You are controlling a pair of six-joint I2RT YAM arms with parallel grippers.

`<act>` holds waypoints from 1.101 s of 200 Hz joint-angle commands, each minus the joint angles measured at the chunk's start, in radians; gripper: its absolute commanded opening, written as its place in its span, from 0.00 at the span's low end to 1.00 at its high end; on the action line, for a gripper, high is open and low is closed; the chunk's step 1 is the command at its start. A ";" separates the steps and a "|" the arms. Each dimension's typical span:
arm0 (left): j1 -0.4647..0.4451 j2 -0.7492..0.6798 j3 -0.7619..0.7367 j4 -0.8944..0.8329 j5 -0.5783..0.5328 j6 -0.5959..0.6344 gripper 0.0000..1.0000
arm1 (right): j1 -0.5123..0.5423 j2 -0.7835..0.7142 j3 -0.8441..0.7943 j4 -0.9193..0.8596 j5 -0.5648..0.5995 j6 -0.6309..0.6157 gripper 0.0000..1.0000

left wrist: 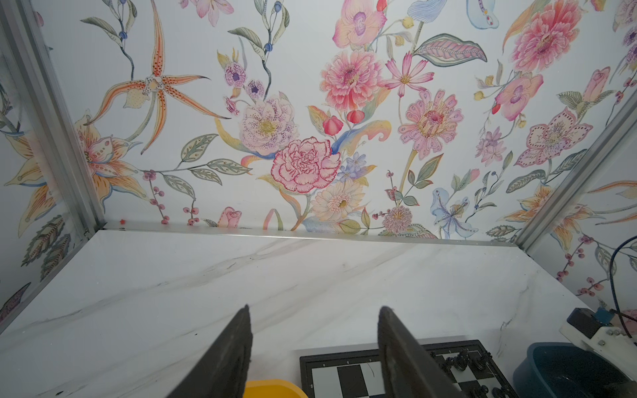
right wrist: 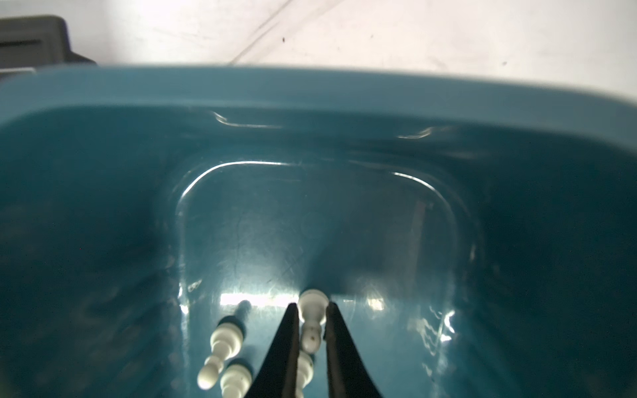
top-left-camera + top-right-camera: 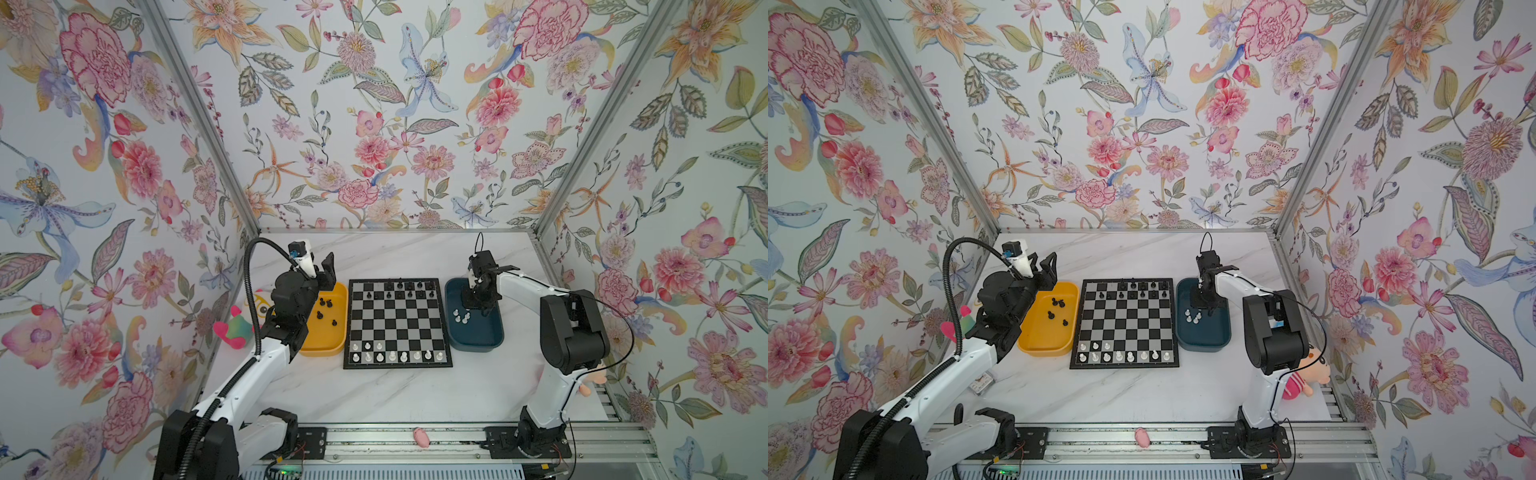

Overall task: Set up the chess pieces on the board
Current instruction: 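Close the right gripper on the white pawn, then lift the white pawn and carry it with the right gripper over the board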

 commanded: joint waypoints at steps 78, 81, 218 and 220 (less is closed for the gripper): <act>0.015 -0.004 0.002 0.029 0.010 -0.013 0.60 | -0.004 0.007 0.032 -0.021 0.023 -0.015 0.08; 0.014 -0.005 0.001 0.029 0.010 -0.013 0.59 | -0.004 0.005 0.035 -0.024 0.023 -0.015 0.08; 0.017 -0.074 -0.047 0.032 0.018 -0.007 0.60 | 0.282 -0.106 0.267 -0.330 0.105 -0.021 0.07; 0.017 -0.075 -0.047 0.030 0.019 -0.008 0.60 | 0.289 -0.104 0.271 -0.333 0.103 -0.019 0.07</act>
